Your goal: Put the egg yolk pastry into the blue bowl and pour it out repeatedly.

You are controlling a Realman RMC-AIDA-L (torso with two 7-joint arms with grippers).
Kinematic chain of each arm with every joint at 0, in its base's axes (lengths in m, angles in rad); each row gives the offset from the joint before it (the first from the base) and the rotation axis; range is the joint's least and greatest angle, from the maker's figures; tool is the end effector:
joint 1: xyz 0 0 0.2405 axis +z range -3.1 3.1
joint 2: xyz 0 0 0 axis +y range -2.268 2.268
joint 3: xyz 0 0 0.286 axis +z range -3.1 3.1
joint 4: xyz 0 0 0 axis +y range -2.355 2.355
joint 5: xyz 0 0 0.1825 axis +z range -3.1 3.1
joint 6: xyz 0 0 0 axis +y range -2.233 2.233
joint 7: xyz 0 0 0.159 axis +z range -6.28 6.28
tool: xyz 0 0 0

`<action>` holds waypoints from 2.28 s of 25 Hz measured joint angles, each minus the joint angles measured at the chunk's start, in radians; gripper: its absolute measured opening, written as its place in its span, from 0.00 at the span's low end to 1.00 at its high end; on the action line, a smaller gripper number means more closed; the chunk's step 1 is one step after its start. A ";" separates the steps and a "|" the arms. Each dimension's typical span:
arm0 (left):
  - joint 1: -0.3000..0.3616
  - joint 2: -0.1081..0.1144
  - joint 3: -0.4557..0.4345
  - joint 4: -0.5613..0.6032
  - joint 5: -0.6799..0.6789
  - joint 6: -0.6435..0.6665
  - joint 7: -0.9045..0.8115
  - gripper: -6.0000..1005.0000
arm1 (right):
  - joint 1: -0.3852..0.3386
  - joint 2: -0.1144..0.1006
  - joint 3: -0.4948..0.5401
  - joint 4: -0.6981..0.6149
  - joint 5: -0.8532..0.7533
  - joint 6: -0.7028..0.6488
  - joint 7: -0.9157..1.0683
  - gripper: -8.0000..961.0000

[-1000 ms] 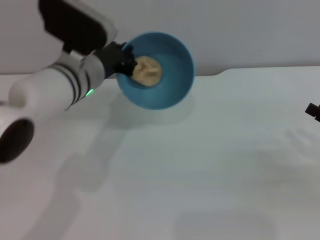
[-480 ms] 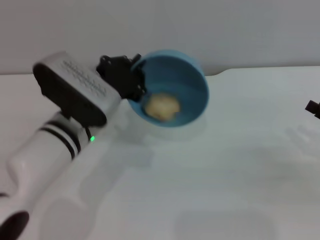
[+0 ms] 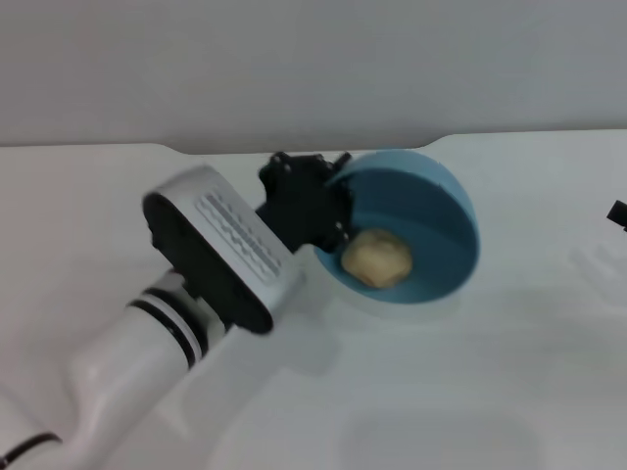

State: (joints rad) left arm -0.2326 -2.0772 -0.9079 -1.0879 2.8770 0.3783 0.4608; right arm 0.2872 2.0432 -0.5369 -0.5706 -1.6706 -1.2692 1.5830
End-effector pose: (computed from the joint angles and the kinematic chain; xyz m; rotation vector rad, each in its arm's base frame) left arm -0.1842 0.3116 -0.1092 -2.1452 0.1269 -0.4227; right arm 0.3715 0.3045 0.0351 -1.8758 1.2355 0.9002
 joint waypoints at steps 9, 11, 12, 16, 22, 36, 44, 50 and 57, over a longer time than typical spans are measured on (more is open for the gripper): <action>-0.063 -0.001 0.258 0.203 -0.331 0.450 0.190 0.02 | 0.000 0.003 0.000 0.002 0.000 0.008 0.000 0.50; -0.096 -0.001 0.328 0.247 -0.422 0.527 0.219 0.02 | 0.001 0.005 0.000 0.002 0.000 0.008 0.000 0.50; -0.112 -0.002 0.358 0.261 -0.472 0.556 0.235 0.02 | 0.003 0.005 0.000 0.002 0.000 0.008 0.000 0.51; -0.138 -0.001 0.419 0.274 -0.570 0.635 0.255 0.02 | 0.001 0.006 0.000 0.002 0.000 0.008 0.000 0.51; -0.159 -0.001 0.460 0.281 -0.634 0.784 0.246 0.02 | -0.008 0.008 0.004 0.002 0.007 0.008 0.000 0.51; -0.169 -0.001 0.508 0.293 -0.640 0.975 0.243 0.02 | -0.004 0.008 0.017 0.000 0.009 0.008 0.000 0.52; -0.214 -0.002 0.506 0.328 -0.641 0.950 0.188 0.02 | 0.002 0.007 0.033 0.001 0.010 0.008 -0.006 0.52; -0.262 -0.001 0.424 0.395 -0.642 0.844 0.008 0.02 | 0.014 0.009 0.033 0.002 0.010 0.008 -0.024 0.53; -0.270 0.005 0.299 0.385 -0.642 0.706 -0.039 0.02 | 0.043 0.014 0.019 0.007 0.002 0.022 -0.049 0.53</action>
State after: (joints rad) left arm -0.5022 -2.0721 -0.6089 -0.7033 2.2348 1.0846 0.4222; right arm 0.3298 2.0570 -0.5176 -0.5636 -1.6689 -1.2472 1.5339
